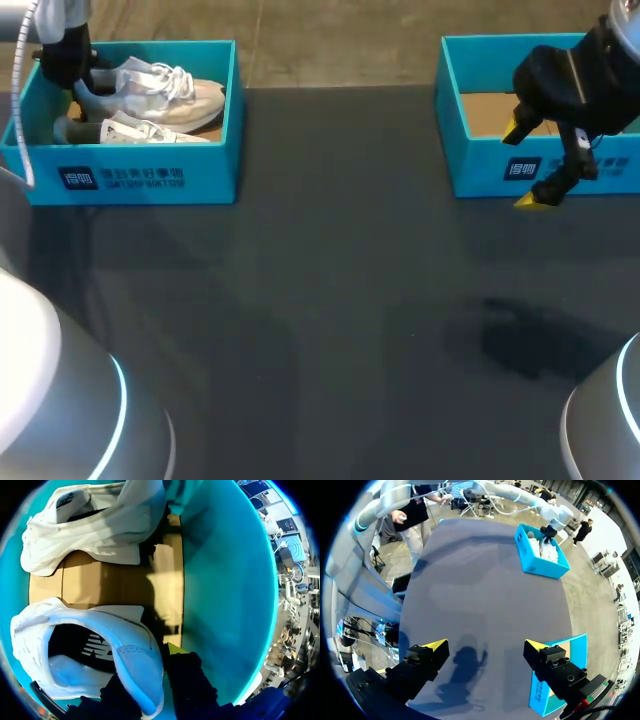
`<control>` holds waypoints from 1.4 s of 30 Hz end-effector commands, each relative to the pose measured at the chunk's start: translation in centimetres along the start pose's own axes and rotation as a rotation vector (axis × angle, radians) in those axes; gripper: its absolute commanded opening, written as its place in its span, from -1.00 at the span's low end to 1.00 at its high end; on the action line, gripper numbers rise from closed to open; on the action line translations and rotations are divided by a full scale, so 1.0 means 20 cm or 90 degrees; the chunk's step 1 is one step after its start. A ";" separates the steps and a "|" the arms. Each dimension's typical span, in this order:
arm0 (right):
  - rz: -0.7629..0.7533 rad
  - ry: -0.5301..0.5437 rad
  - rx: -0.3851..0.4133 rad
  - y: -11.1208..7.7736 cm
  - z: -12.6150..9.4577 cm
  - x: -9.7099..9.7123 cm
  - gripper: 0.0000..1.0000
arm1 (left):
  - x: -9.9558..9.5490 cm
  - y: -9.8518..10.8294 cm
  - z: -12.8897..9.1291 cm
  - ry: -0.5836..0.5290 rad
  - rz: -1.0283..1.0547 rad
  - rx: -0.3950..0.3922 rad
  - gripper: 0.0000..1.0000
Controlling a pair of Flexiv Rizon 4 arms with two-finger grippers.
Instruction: Take the shoe out of the shoebox, open the shoe tongue, remove and reinsert the insole, then place the shoe into the shoebox
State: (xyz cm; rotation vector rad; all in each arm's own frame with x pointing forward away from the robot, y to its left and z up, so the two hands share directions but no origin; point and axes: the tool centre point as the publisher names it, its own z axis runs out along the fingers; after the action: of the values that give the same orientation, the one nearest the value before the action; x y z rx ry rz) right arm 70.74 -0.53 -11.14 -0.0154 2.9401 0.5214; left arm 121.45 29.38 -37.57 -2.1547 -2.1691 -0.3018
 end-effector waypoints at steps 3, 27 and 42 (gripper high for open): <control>0.001 0.003 0.002 0.01 0.00 -0.01 1.00 | -0.01 0.04 0.02 -0.005 0.003 0.019 -1.00; 0.001 0.003 0.002 0.01 0.00 -0.01 1.00 | -0.01 -0.07 -0.12 -0.030 0.026 0.015 -0.05; 0.001 0.003 0.002 0.01 0.00 -0.01 1.00 | -0.03 -0.26 -0.38 -0.088 0.039 -0.022 -0.13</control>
State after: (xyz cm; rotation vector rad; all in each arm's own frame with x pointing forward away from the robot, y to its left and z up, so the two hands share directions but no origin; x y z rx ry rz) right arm 70.74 -0.53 -11.14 -0.0154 2.9401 0.5214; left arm 119.32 27.33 -32.01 -2.2885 -2.1518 -0.1160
